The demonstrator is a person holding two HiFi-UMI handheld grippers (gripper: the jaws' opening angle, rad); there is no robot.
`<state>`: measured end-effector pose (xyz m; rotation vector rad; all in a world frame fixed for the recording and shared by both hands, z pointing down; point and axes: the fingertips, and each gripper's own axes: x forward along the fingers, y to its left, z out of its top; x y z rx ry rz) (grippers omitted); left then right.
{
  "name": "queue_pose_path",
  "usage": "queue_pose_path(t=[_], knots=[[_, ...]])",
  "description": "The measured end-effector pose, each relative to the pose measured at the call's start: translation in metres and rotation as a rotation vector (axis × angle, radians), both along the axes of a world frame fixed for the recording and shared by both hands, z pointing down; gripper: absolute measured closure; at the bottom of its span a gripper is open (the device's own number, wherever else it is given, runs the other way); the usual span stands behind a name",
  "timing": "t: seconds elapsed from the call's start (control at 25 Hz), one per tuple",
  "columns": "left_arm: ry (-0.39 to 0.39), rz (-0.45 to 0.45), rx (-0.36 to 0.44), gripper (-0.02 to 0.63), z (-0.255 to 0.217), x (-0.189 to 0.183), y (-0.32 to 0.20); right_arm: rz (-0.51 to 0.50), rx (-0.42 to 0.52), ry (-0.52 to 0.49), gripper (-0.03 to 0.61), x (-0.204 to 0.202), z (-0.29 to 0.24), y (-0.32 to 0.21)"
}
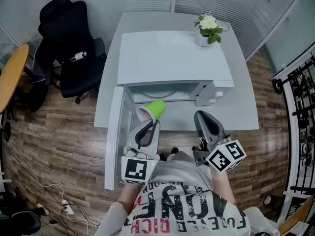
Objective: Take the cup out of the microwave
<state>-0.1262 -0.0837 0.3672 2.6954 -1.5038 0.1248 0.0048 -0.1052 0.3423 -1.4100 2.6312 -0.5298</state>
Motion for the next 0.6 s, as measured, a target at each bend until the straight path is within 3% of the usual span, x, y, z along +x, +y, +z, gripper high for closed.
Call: queue_pose_path(t=[0.6], knots=[[0.010, -0.021, -0.012, 0.578, 0.0016, -0.0010, 0.0005, -0.010, -0.015, -0.002, 0.554, 0.0003, 0.0030, 0.0025]])
